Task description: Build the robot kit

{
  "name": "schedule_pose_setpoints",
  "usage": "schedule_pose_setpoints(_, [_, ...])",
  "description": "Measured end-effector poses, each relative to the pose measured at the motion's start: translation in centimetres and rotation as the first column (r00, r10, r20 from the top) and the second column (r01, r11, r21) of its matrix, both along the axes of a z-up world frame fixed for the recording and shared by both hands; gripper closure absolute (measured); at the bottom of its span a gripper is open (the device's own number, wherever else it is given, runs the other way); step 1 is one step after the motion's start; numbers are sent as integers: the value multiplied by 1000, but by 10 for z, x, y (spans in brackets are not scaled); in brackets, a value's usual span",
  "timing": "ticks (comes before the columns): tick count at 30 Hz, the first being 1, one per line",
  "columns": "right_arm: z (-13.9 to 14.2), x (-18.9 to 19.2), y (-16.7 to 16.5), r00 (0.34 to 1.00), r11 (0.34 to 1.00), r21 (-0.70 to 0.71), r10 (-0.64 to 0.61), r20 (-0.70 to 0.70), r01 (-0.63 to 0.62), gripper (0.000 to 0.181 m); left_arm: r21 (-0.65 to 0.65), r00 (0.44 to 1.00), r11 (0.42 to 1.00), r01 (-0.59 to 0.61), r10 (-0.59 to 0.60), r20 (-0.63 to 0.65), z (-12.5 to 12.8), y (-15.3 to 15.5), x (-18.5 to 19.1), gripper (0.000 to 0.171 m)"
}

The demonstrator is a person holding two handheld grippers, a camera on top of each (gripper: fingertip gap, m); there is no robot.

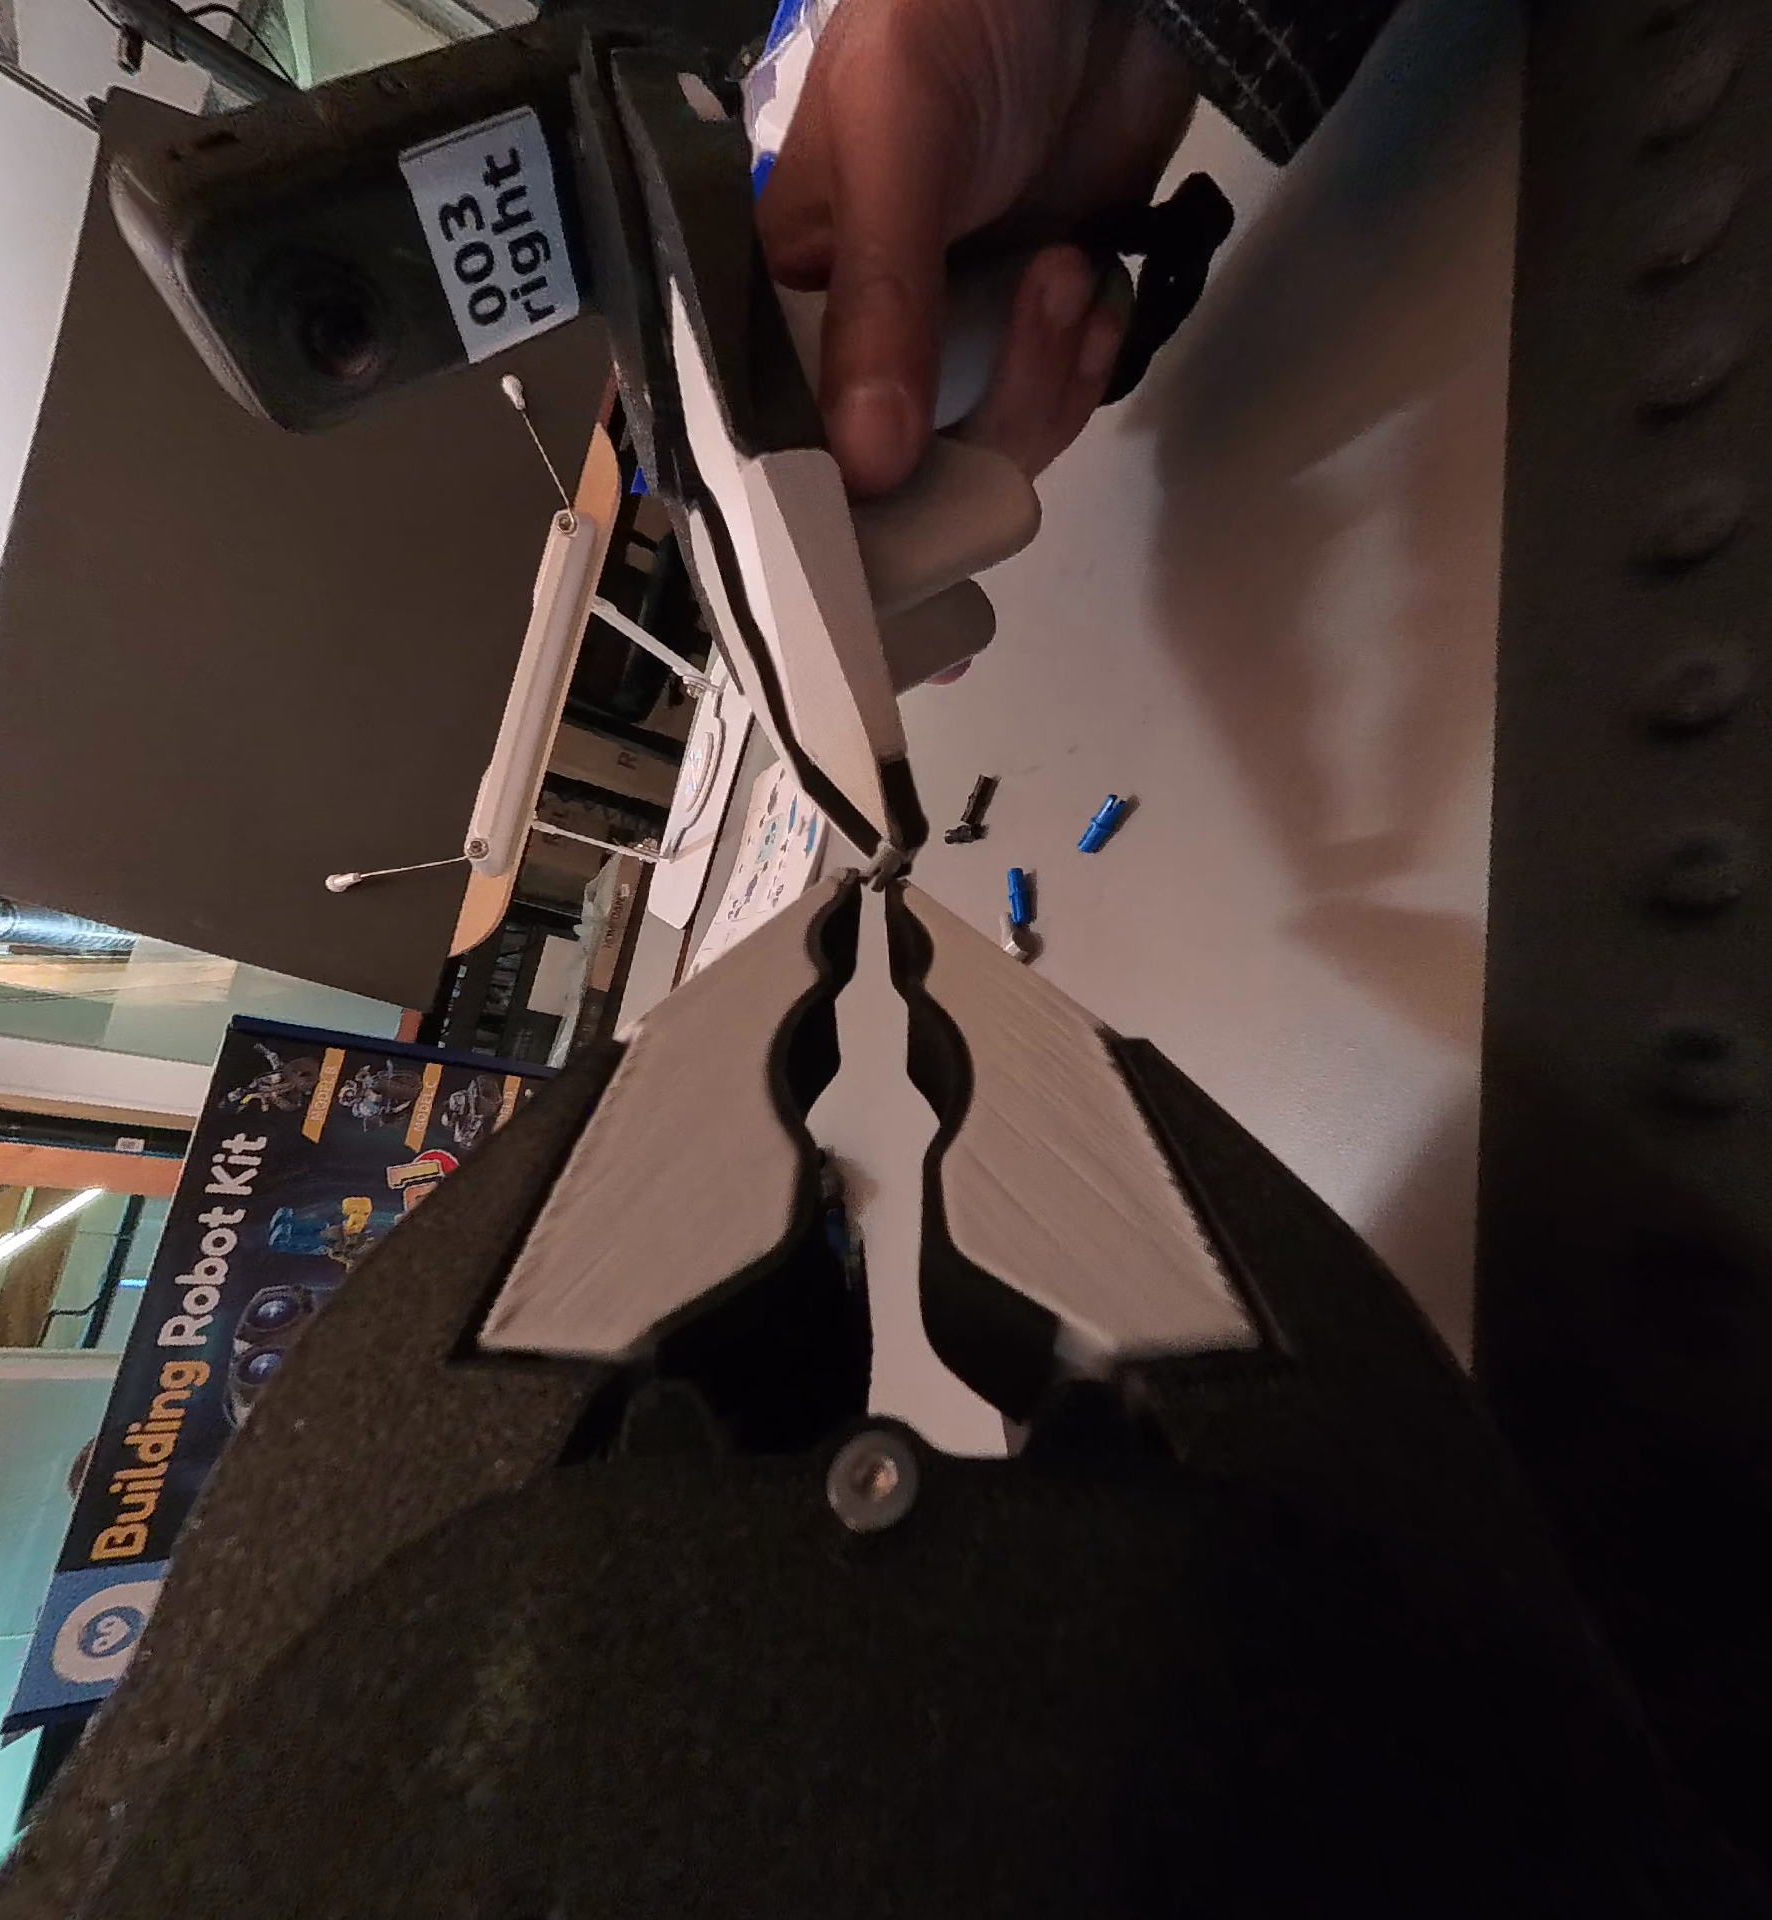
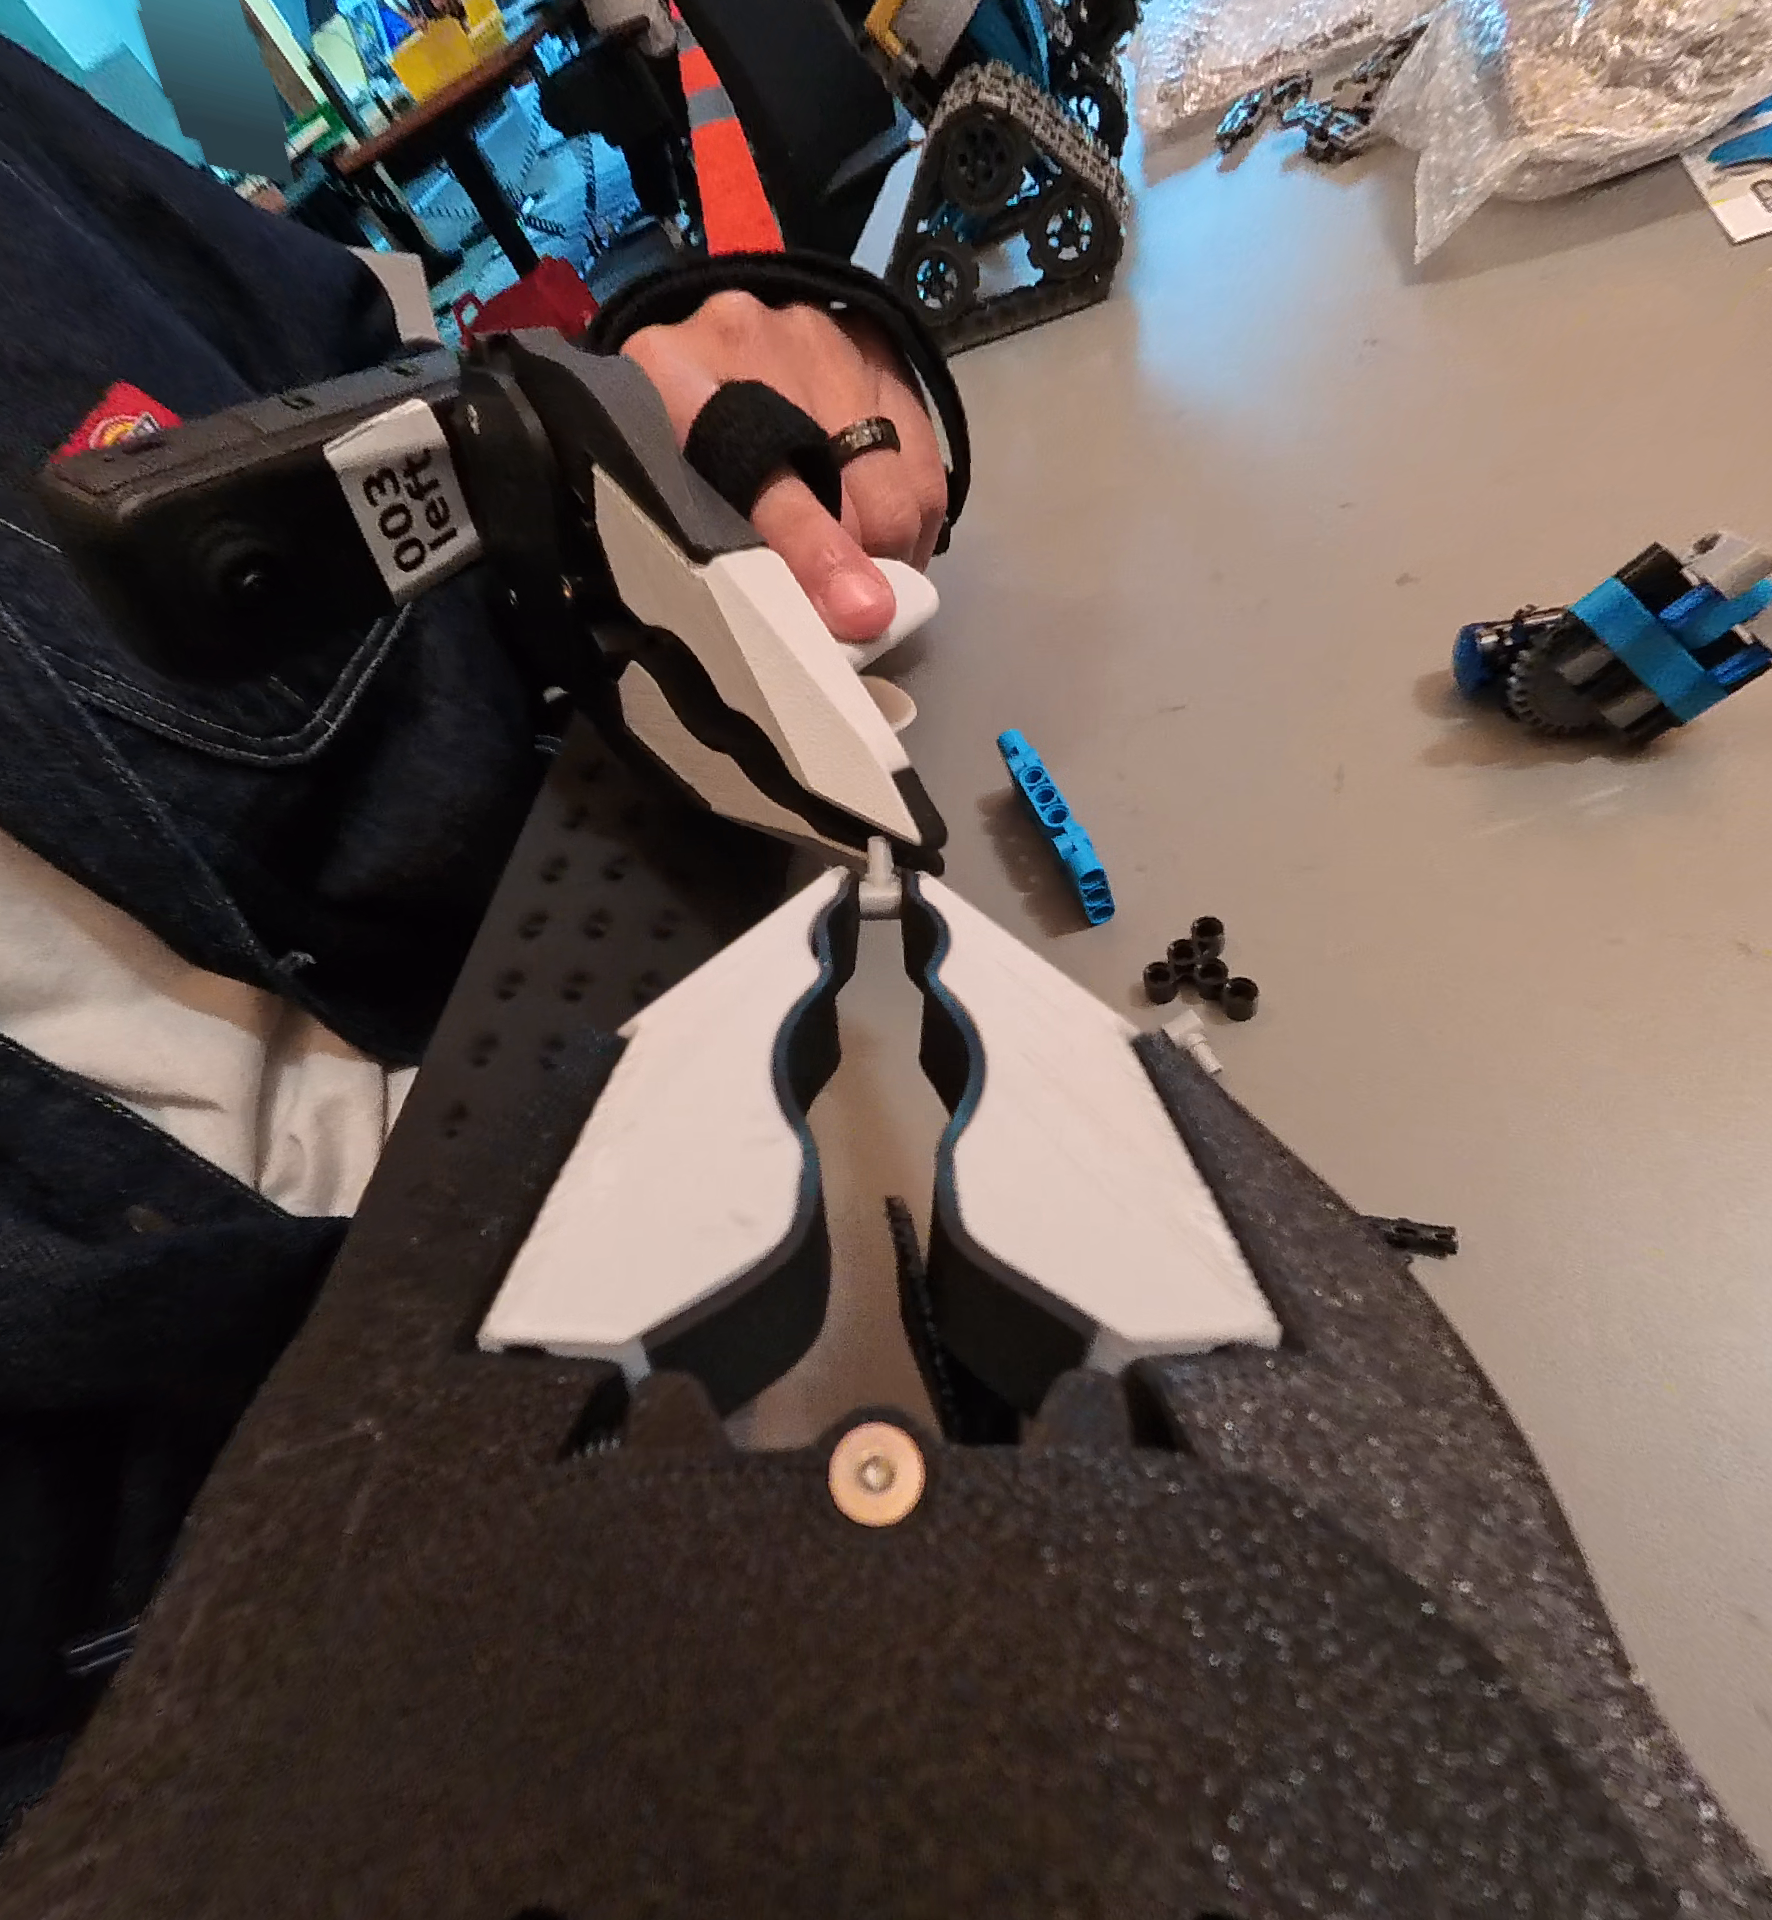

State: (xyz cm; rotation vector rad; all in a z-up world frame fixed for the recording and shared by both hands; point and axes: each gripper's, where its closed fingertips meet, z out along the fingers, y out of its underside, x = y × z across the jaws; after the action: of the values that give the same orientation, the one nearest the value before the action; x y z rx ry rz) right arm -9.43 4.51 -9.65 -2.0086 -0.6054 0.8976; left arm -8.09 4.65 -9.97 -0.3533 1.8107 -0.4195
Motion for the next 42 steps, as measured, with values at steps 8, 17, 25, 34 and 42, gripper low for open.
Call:
schedule_pose_setpoints(8, [-5,2,2,999,1000,-3,-14,36,14,174,88,1000,996,-15,15,-4,-7,2,2,167])
schedule_pose_setpoints(17, [-4,4,3,1000,1000,-10,-24,10,24,173,-53,997,998,-40,36,-74,-8,5,4,169])
schedule_pose_setpoints(25, [36,18,18,988,935,339,-138,70,106,163,-810,970,579,-95,-128,-206,32,21,4,170])
schedule_pose_setpoints(34, [40,8,20,984,908,412,-134,115,76,172,-866,951,492,-93,-213,-223,32,16,0,169])
schedule_pose_setpoints(42, [36,4,20,972,898,438,-143,187,48,174,-848,937,523,-85,-246,-246,26,8,-2,169])
